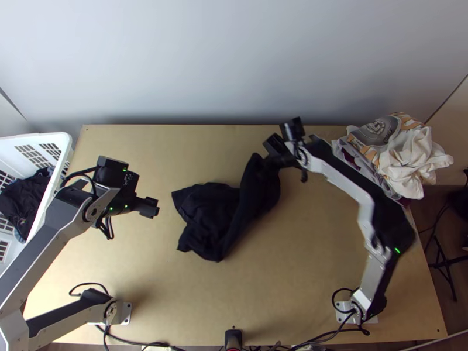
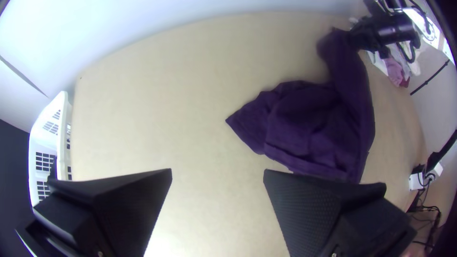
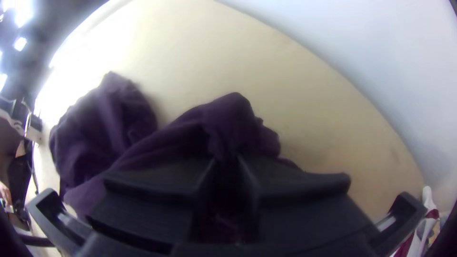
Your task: Fold the t-shirt
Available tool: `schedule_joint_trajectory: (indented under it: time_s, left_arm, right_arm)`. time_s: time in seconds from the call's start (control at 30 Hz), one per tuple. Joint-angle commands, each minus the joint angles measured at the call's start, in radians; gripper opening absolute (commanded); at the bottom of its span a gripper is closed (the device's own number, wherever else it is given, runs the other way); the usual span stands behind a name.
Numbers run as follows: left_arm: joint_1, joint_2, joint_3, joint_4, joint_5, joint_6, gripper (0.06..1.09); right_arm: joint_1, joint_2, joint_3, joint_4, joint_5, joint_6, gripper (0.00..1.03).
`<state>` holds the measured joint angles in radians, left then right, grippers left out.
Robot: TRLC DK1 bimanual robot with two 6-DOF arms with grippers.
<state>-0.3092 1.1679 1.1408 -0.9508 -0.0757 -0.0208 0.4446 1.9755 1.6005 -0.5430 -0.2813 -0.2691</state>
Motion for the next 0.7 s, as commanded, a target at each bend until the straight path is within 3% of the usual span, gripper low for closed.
schedule_joint_trajectory:
  time_s: [0.0,0.3,0.47,0.67]
  left_arm:
    - [0.03,-0.004,-0.013,0.009,0.005,0.018,1.0]
    - [-0.011,-0.005,-0.125,0.109,0.054,-0.001,1.0]
    - [-0.001,0.157,-0.127,0.158,0.083,-0.028,1.02]
    - [-0.065,0.302,-0.095,0.239,0.192,-0.091,1.02]
  right_arm:
    - [-0.012,0.201,0.161,0.061,0.054,0.142,0.99]
    - [-0.032,-0.104,-0.155,0.052,0.053,0.156,0.99]
    - [-0.009,-0.308,-0.326,0.058,0.053,0.157,0.99]
    - [0.006,-0.445,-0.375,0.044,0.053,0.169,0.99]
